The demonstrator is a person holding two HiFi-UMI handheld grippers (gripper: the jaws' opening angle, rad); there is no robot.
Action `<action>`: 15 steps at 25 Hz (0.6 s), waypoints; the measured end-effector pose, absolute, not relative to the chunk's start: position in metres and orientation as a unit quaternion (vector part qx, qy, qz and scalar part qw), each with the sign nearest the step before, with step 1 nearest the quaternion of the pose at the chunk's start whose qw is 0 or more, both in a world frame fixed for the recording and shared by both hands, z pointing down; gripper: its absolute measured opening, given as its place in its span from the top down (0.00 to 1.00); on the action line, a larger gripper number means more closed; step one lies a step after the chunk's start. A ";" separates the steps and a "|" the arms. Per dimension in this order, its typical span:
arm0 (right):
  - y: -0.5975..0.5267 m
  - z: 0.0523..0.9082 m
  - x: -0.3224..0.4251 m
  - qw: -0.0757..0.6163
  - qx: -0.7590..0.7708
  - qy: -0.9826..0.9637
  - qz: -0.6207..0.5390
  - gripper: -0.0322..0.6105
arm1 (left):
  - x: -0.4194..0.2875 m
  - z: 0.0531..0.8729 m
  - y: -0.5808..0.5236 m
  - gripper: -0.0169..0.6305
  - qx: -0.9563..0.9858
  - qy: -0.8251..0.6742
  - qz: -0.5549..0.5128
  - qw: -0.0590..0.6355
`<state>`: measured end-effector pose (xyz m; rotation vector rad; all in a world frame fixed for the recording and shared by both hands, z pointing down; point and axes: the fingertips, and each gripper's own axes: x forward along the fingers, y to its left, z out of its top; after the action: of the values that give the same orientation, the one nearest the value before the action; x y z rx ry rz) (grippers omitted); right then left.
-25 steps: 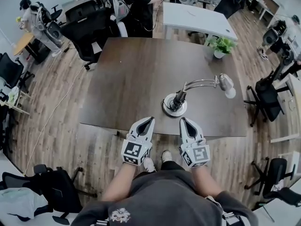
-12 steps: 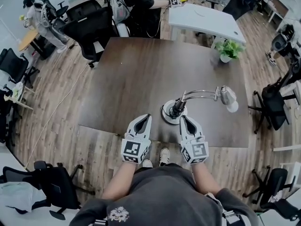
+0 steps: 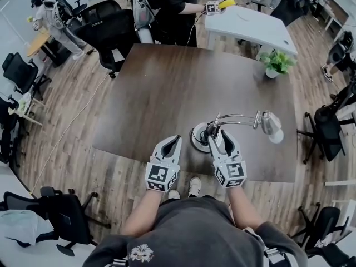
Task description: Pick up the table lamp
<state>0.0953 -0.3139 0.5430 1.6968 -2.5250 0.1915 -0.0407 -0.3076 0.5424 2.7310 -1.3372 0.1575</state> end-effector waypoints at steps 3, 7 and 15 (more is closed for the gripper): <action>-0.328 0.549 0.096 0.049 0.549 -0.832 0.068 0.62 | -0.038 0.546 -0.313 0.96 0.894 -0.443 0.057 0.050; -0.345 0.554 0.089 0.052 0.537 -0.838 0.075 0.60 | -0.037 0.550 -0.321 0.96 0.891 -0.447 0.062 0.049; -0.367 0.559 0.079 0.060 0.521 -0.848 0.075 0.60 | -0.037 0.553 -0.334 0.96 0.887 -0.455 0.064 0.050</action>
<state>0.0794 -0.3667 0.5588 1.5776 -2.5663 0.2267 -0.0373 -0.3342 0.5528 2.7011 -1.3850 0.1948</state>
